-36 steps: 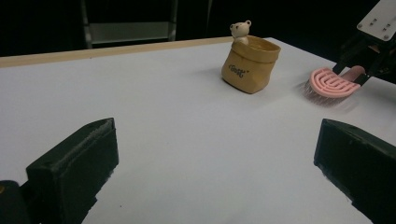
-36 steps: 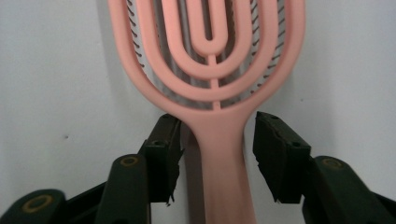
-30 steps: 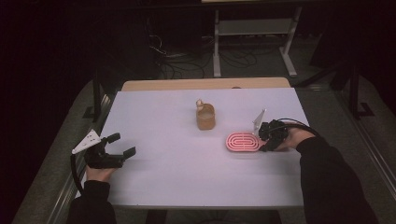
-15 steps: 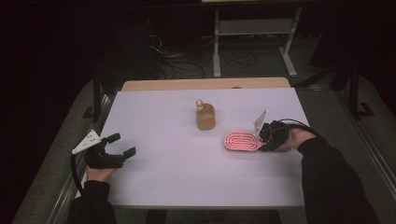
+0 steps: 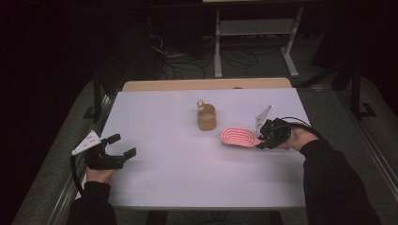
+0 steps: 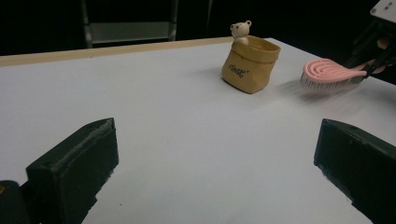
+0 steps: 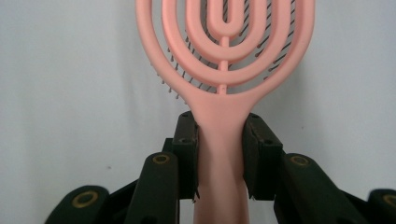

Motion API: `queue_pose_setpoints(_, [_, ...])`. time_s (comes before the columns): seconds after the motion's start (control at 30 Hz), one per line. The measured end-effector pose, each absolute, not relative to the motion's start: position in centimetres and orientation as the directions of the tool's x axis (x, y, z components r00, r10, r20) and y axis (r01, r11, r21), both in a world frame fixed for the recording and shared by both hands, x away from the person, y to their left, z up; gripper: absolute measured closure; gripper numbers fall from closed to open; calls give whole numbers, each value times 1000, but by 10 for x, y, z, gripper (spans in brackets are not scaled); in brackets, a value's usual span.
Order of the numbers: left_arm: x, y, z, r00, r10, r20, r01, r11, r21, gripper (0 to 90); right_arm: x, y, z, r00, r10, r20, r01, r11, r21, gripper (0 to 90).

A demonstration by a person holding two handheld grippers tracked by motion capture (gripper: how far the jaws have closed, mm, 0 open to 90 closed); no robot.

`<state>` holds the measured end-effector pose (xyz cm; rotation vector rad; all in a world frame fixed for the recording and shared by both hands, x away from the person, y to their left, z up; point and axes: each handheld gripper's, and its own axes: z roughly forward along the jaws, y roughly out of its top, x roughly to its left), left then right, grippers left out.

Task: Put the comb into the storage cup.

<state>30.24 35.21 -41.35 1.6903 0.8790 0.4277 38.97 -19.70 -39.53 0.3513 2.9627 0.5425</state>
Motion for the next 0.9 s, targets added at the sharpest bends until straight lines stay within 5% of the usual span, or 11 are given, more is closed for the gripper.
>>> queue_pose_setpoints(0.9, [302, 352, -414, 659, 734, -164, 333, -89, 939, 0, 377, -181, -359, -960, 265, -91, 193, 862, 469, 682])
